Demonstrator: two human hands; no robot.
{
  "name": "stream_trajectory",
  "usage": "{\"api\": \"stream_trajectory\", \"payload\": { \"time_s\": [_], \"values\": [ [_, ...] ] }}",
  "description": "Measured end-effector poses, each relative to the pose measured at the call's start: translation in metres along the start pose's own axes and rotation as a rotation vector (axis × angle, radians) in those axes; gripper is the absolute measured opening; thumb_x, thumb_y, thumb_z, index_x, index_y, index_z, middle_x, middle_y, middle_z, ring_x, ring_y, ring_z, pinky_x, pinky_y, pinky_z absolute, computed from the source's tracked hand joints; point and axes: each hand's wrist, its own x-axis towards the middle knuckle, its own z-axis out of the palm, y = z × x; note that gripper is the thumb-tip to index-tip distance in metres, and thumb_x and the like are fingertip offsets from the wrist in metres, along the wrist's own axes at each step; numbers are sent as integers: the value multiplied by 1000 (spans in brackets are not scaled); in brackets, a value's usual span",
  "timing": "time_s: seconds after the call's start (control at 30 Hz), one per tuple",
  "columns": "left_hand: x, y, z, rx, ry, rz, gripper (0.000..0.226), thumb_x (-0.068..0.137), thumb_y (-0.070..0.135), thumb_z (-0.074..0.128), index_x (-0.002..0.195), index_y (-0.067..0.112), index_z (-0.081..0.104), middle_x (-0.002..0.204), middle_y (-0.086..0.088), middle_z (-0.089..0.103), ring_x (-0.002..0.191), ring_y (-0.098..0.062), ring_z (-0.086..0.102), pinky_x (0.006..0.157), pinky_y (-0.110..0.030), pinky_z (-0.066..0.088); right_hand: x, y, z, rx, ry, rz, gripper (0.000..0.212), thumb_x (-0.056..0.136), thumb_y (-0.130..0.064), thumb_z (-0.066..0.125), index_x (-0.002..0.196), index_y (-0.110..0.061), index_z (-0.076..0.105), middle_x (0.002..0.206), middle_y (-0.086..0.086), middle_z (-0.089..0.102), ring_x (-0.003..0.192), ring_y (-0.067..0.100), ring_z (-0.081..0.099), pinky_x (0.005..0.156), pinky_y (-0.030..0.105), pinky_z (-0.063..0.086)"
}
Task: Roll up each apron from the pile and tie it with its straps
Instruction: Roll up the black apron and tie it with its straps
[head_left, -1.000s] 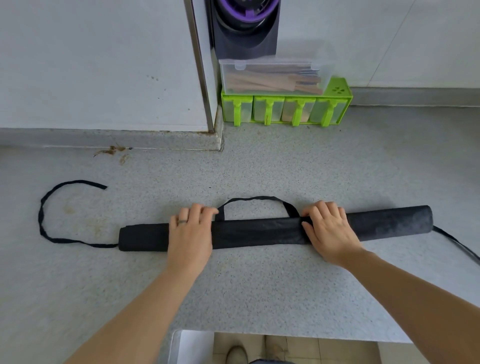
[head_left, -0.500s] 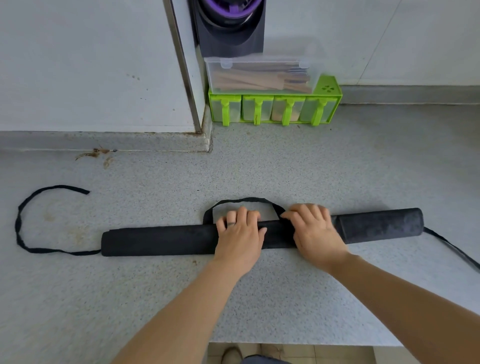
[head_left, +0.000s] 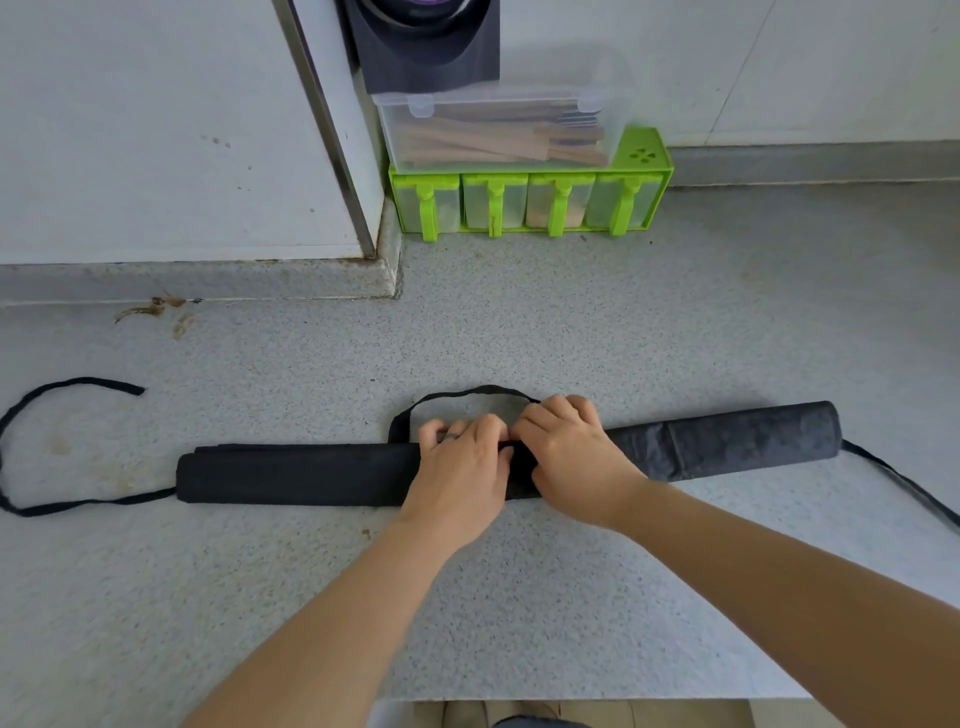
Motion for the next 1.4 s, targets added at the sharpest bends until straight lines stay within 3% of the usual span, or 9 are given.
{"api": "stream_trajectory", "payload": {
  "time_s": [0.23,0.37,0.47,0.6,0.7,0.83,1.07,1.23,1.4],
  "values": [
    [9,16,-27,97,-254,-103,39,103,39,18,94,21,52,97,6,55,102,-16,51,102,-37,18,32,0,-43,-23,-655,42,19,88,-19,42,69,-14,44,73,0,41,92,20,32,104,42,20],
    [6,18,-77,-504,-247,-160,38,103,36,31,76,16,48,78,2,53,82,-15,52,92,-36,35,30,-7,-99,424,-664,108,19,86,-10,47,68,-11,41,66,2,42,63,13,38,65,25,31],
    [6,27,-134,-944,-187,-141,32,101,37,40,87,23,64,94,6,66,90,-7,59,88,-28,41,30,-14,-153,738,-542,75,7,79,-6,47,73,-5,49,64,2,46,59,11,40,63,27,33],
    [13,43,-207,-1216,90,-22,39,87,50,51,82,18,72,89,-9,69,90,-23,62,93,-43,41,40,-33,-219,1119,-304,-11,23,66,-6,44,84,5,55,73,13,50,68,22,46,63,30,38],
    [16,63,-254,-1402,230,43,50,88,45,52,93,-4,60,87,-19,64,86,-26,63,85,-42,49,47,-47,-262,1247,-244,-134,25,71,-3,44,93,1,55,85,15,55,77,23,53,69,28,45],
    [14,89,-312,-1600,355,74,33,99,40,38,84,15,53,83,-11,57,78,-22,57,69,-30,49,53,-65,-310,1259,-70,-237,21,79,-4,47,92,-9,61,88,8,64,84,18,61,81,31,49],
    [4,106,-359,-1438,445,333,71,82,67,49,133,18,47,126,-10,62,119,-22,58,103,-42,44,52,-89,-377,1095,325,-280,20,93,3,49,106,-5,63,99,8,69,92,16,65,92,33,49],
    [-2,104,-359,-1063,520,360,49,86,34,62,133,26,49,125,6,64,118,-12,59,104,-43,44,54,-101,-403,1141,545,-194,12,88,-3,59,97,-3,67,94,16,72,92,28,68,92,46,52],
    [-2,108,-369,-1087,542,323,53,82,34,65,132,25,49,121,2,65,113,-17,62,99,-44,48,58,-121,-409,1172,697,-146,15,87,-1,60,81,-12,68,80,6,73,79,18,70,76,32,58]
  ]
}}
